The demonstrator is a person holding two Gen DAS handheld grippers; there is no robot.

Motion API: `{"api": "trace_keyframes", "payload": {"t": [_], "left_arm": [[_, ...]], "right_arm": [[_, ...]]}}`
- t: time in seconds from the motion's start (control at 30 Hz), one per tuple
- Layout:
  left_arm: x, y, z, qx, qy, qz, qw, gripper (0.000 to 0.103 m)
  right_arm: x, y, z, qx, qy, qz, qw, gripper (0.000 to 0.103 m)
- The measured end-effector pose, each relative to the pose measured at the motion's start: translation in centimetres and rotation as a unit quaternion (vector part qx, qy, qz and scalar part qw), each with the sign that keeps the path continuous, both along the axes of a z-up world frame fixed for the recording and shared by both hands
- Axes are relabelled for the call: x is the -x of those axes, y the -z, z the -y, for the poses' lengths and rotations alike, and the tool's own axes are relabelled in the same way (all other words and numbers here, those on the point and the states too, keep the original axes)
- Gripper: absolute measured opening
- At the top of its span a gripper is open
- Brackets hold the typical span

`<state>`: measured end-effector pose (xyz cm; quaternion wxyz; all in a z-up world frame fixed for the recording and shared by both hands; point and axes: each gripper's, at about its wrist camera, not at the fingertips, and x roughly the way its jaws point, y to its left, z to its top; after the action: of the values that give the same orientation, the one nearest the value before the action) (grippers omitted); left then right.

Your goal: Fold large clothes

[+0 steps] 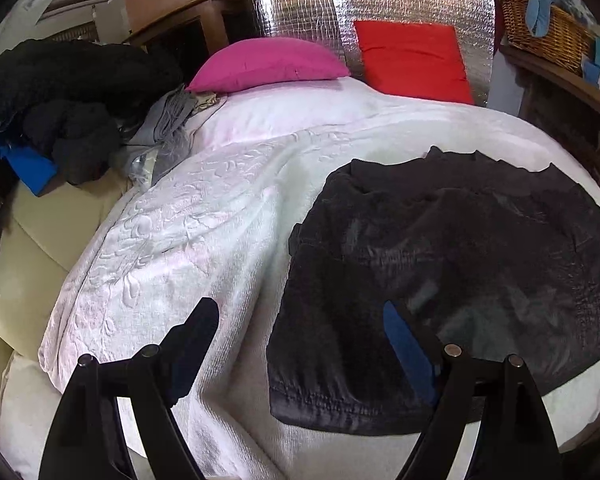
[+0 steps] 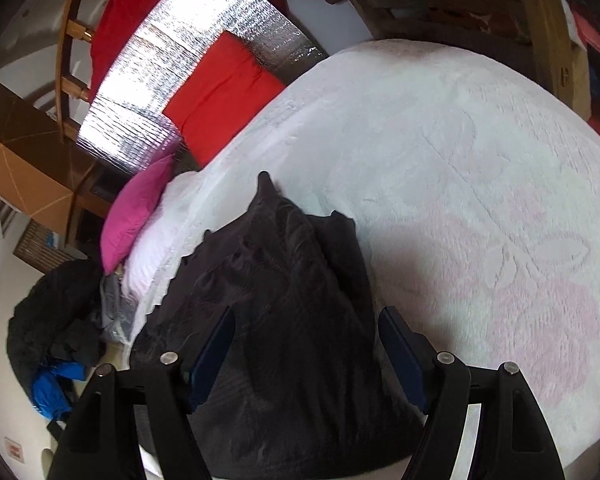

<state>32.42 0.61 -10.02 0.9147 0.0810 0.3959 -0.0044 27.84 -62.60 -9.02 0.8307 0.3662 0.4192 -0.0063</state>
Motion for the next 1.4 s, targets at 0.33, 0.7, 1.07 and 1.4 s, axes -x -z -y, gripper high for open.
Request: {"api": "trace_keyframes", "payload": {"t": [0.33, 0.7, 1.07, 1.4], "left_arm": [[-3.2, 4.1, -0.4, 0.022, -0.013, -0.058, 0.9980, 0.090], [-3.6, 3.2, -1.8, 0.031, -0.038, -0.039, 0.9981, 0.090], [-7.0, 3.6, -7.1, 0.186, -0.076, -0.079, 0.9763, 0.090], [-12.1, 4.3, -5.4, 0.233, -0.020, -0.122, 0.9646, 0.090]], "right_arm": [[-2.7, 1.5, -4.9, 0.139, -0.066, -0.070, 0.986, 0.046], [-1.8, 1.3, -5.0, 0.155, -0.061, -0.068, 0.984, 0.033], [0.1, -1.7, -2.1, 0.079, -0.005, 0.009, 0.997, 0.078], [-3.2, 0.5, -1.3, 0.072, 0.011, -0.017, 0.997, 0.078]]}}
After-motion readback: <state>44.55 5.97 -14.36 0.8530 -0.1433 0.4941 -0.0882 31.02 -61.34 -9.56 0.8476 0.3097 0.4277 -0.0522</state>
